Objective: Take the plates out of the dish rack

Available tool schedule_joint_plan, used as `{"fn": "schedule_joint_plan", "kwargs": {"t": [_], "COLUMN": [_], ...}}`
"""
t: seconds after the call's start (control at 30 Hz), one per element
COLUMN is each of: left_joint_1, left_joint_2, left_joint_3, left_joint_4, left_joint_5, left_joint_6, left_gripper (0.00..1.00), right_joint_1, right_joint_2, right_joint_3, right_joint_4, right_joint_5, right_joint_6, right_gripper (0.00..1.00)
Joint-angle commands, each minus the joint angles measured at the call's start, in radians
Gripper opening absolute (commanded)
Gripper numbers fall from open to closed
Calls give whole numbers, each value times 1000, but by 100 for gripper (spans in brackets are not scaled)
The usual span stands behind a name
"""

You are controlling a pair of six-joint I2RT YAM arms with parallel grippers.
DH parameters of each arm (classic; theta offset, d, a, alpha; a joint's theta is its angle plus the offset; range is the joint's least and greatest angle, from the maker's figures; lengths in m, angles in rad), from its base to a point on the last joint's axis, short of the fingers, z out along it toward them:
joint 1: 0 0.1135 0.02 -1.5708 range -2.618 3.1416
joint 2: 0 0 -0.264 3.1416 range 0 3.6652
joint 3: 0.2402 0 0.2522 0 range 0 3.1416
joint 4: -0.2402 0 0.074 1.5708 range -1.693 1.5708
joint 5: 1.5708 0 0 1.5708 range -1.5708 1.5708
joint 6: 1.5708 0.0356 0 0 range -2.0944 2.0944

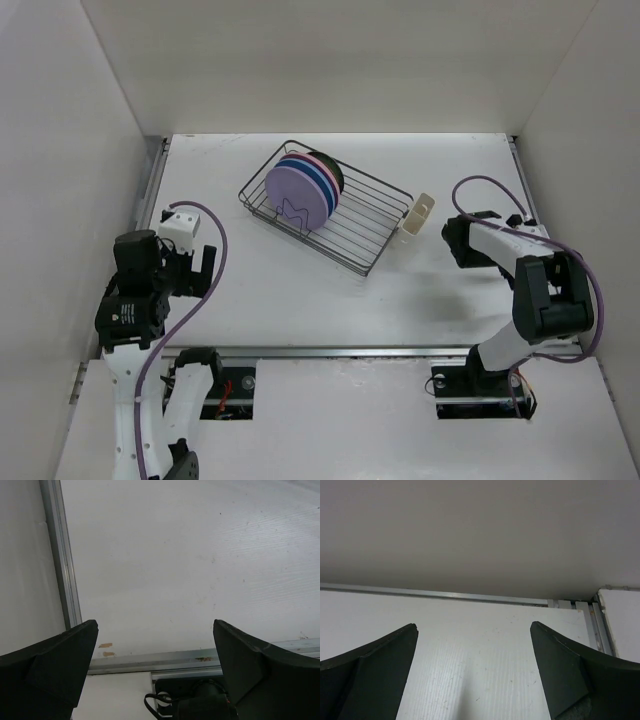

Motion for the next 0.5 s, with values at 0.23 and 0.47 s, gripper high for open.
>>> {"fn": "schedule_joint_plan", "kwargs": {"t": [0.23,0.47], "left_joint_1": [1,1], "left_joint_2": [137,319], "left_joint_3": [17,162], "left_joint_4": [2,65], "left_joint_5": [-102,-58], "left_joint_6": [-1,28], "left_gripper": [100,100], "right_joint_1": [10,278], "right_joint_2": [-131,54], "right_joint_3": [266,902], "right_joint_4": [-57,117], "right_joint_5": [190,78], "right_joint_6": [-264,-1063], "right_gripper": [100,100]}}
